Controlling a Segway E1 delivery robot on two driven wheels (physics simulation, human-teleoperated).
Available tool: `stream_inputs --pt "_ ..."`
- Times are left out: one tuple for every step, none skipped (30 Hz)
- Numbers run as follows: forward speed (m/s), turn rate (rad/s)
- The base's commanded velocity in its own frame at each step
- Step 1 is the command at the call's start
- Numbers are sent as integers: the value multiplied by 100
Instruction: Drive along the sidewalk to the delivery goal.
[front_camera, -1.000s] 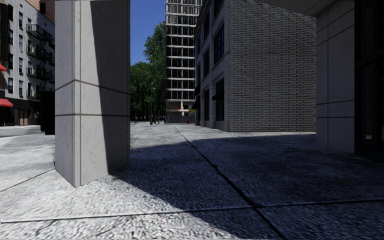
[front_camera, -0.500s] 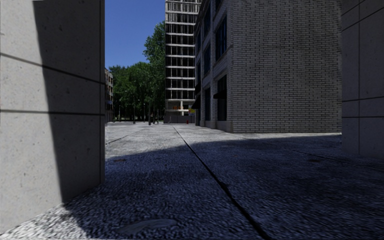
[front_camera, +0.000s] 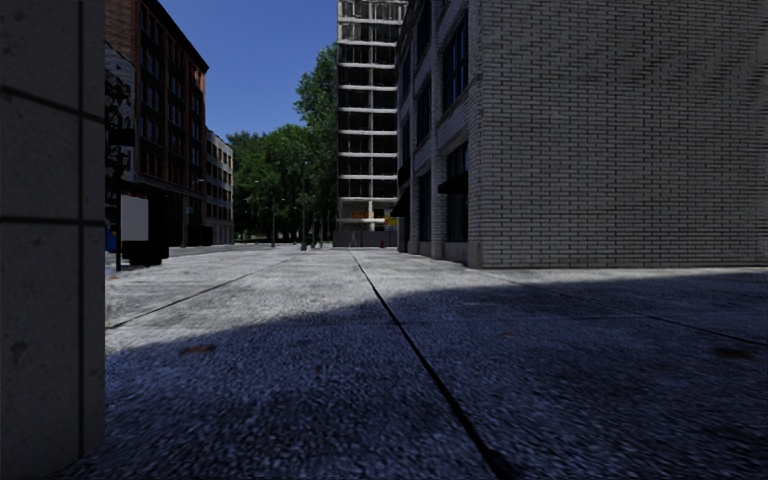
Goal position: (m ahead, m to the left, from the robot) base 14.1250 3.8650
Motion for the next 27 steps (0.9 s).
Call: stream_inputs --pt "200 23" --pt "200 23" --pt "200 23" --pt "200 23" --pt "200 23" --pt "200 25" --pt "200 27" --pt "200 27" --pt "200 27" --pt "200 27" --pt "200 27" --pt "200 27" --pt "200 29" --pt "200 29" --pt "200 29" --pt "200 30" --pt "200 30" --pt "200 31" --pt "200 32" --pt "200 32" --pt "200 33" --pt "200 34" --pt "200 35" --pt "200 35" --pt "200 36" --pt "200 37" --pt "200 37"
